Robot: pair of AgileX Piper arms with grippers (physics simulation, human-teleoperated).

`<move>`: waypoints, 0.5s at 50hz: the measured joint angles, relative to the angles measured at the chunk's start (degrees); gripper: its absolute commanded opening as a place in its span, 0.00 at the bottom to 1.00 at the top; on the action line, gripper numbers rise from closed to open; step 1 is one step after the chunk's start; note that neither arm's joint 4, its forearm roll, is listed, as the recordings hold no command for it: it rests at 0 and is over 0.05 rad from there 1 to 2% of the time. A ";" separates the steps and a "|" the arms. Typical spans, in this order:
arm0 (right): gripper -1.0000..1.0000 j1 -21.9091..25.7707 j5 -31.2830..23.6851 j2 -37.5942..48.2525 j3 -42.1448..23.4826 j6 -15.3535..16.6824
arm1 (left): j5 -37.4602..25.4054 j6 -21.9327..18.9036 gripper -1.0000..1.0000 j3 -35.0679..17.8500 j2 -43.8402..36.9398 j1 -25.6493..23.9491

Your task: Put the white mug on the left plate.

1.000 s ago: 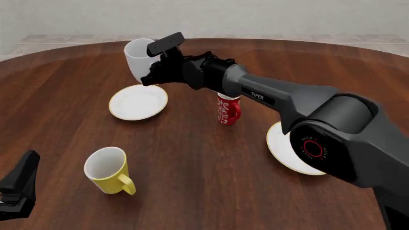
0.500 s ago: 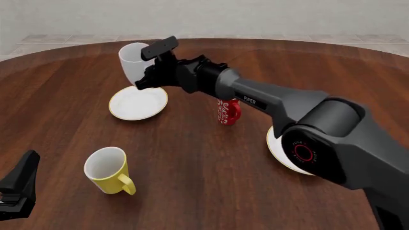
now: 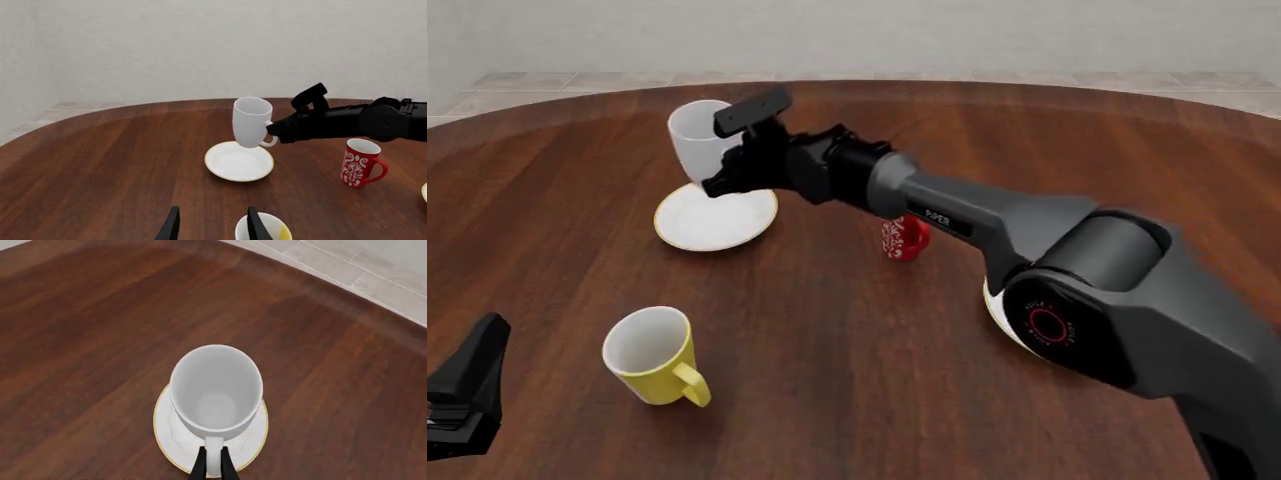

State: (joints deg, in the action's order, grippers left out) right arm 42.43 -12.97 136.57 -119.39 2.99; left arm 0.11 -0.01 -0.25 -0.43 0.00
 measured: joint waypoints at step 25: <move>0.00 0.61 0.30 1.03 -0.08 -0.51 | 0.00 0.00 1.00 0.00 0.00 0.00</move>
State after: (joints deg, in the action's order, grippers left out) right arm 43.04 -12.67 137.60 -119.47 2.48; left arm 0.11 0.00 -0.25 -0.43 0.00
